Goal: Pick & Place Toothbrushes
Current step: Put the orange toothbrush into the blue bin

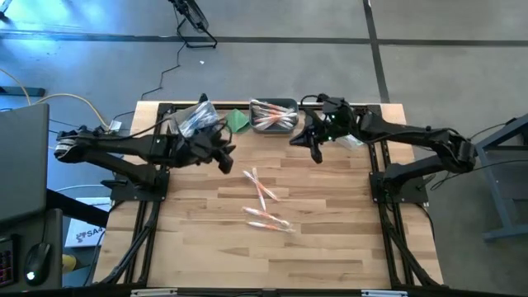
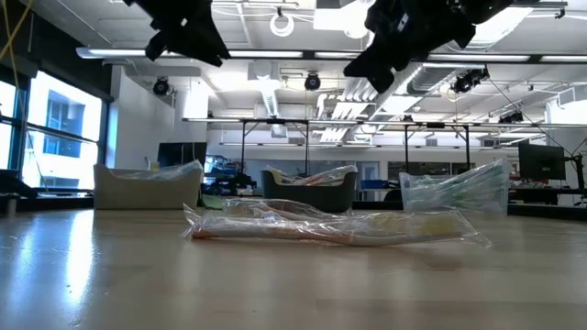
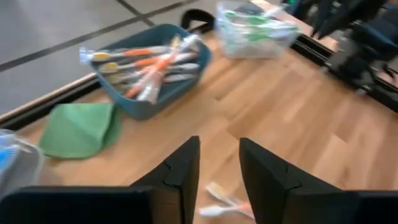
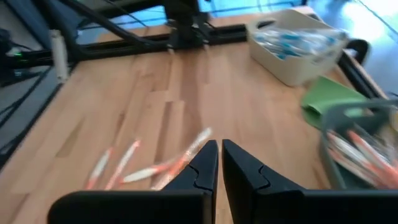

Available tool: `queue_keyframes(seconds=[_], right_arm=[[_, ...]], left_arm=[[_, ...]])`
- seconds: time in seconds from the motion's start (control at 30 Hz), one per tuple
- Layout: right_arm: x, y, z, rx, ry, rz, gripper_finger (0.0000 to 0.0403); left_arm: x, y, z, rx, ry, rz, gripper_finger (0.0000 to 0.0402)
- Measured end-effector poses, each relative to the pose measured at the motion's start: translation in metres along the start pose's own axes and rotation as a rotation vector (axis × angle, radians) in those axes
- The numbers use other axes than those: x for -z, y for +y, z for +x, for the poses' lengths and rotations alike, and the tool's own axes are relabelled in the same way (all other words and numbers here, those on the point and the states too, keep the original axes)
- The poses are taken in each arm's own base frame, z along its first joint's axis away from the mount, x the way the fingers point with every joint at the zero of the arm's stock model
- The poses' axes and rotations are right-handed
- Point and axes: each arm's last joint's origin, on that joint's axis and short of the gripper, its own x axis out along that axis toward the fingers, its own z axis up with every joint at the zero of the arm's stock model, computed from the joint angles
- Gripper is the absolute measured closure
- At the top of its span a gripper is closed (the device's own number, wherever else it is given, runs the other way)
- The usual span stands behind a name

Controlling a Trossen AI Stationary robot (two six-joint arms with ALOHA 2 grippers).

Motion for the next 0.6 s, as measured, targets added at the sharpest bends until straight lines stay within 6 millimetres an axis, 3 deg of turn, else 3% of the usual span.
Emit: queue_keyframes(seconds=[0.13,0.37,0.6], right_arm=[[-0.004,0.014,0.006,-0.042,-0.028,-0.014,0.0389],[-0.012,0.04,0.021,0.069,-0.099,0.036,0.0397],[0.003,0.056,0.055,0.06,-0.026,0.106,0.04]], left_arm=[[0.007,-0.011,-0.008,0.056,0.014,0.065,0.031],[0.012,-0.017,-0.017,0.11,0.019,0.195,0.035],[0.005,-0.013,-0.031,0.245,0.019,0.278,0.0398]])
